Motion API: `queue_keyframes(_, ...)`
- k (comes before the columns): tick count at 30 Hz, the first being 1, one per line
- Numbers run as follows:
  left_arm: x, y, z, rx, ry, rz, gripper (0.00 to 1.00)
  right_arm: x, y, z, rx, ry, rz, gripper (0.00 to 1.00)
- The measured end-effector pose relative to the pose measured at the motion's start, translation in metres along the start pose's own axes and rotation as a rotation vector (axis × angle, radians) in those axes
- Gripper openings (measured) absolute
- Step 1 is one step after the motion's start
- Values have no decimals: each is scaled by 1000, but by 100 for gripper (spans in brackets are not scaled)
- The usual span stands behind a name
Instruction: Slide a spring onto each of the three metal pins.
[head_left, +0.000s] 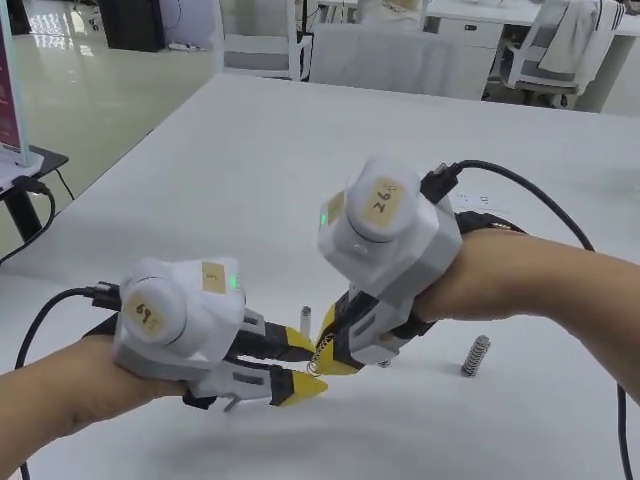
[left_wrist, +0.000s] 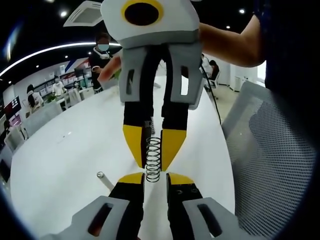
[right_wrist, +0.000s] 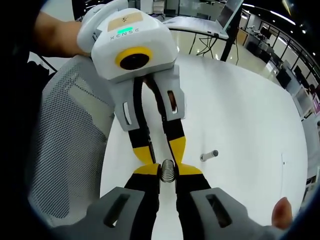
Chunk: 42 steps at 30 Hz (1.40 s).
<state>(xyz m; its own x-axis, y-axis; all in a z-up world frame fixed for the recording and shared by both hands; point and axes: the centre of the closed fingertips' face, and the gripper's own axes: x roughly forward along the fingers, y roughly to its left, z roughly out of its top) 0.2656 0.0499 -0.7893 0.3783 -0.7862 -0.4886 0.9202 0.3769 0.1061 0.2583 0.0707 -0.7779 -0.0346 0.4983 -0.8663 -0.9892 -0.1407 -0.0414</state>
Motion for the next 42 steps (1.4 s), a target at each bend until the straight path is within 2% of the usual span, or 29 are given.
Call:
queue_keyframes(12, -8, 5, -6, -36, 8, 17, 17, 0, -3, -1, -9, 15, -5, 9)
queue_keyframes(22, -17, 9, -13, -55, 15, 34, 19, -1, -7, -3, -10, 27, -10, 9)
queue_keyframes(42, -28, 13, -37, -119, 14, 79, 20, 0, -19, -5, -22, 69, -7, 9)
